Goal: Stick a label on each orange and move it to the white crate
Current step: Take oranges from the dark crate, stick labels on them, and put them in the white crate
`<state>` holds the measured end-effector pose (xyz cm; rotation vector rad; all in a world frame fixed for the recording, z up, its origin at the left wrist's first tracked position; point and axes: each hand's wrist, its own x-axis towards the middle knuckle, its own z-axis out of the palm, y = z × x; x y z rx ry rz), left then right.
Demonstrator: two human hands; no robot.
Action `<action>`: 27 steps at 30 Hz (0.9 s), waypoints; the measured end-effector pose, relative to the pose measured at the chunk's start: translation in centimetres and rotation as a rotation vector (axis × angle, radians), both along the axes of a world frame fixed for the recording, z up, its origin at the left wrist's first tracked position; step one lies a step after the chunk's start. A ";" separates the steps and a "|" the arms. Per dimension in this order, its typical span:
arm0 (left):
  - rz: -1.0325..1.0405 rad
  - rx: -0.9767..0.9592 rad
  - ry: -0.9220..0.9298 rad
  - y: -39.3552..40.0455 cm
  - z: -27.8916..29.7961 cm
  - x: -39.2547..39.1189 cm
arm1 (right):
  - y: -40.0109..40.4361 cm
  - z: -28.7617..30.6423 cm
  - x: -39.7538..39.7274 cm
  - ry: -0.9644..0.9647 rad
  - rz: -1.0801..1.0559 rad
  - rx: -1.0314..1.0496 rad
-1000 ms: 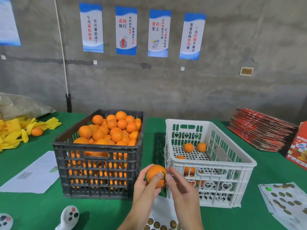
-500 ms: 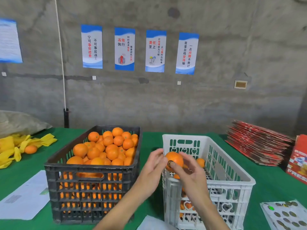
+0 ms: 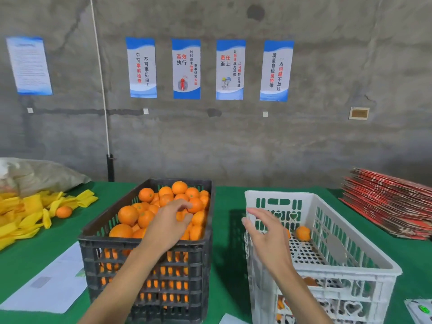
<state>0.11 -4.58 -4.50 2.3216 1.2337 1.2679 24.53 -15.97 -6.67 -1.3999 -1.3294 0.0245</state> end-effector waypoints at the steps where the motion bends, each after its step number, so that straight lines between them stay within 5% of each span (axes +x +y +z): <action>1: 0.057 -0.039 0.094 0.9 0.2 -1.1 | 0.9 0.1 -1.0 -0.004 0.041 -0.009; 5: 0.192 -0.372 0.480 5.0 0.3 -5.0 | 4.8 0.3 -5.3 -0.002 0.196 -0.070; 9: 0.146 -0.677 0.650 8.5 0.0 -6.3 | 7.5 0.0 -8.4 0.026 0.264 -0.087; 15: 0.193 -0.732 0.827 11.0 -1.5 -5.8 | 9.1 -0.6 -9.7 -0.001 0.246 -0.163; 20: 0.239 -0.372 0.651 9.7 -0.7 -5.1 | 8.4 -0.4 -9.5 0.023 0.232 -0.145; 27: -0.058 -0.014 -0.018 0.3 1.2 -2.3 | 4.8 -0.1 -8.1 0.094 0.250 -0.065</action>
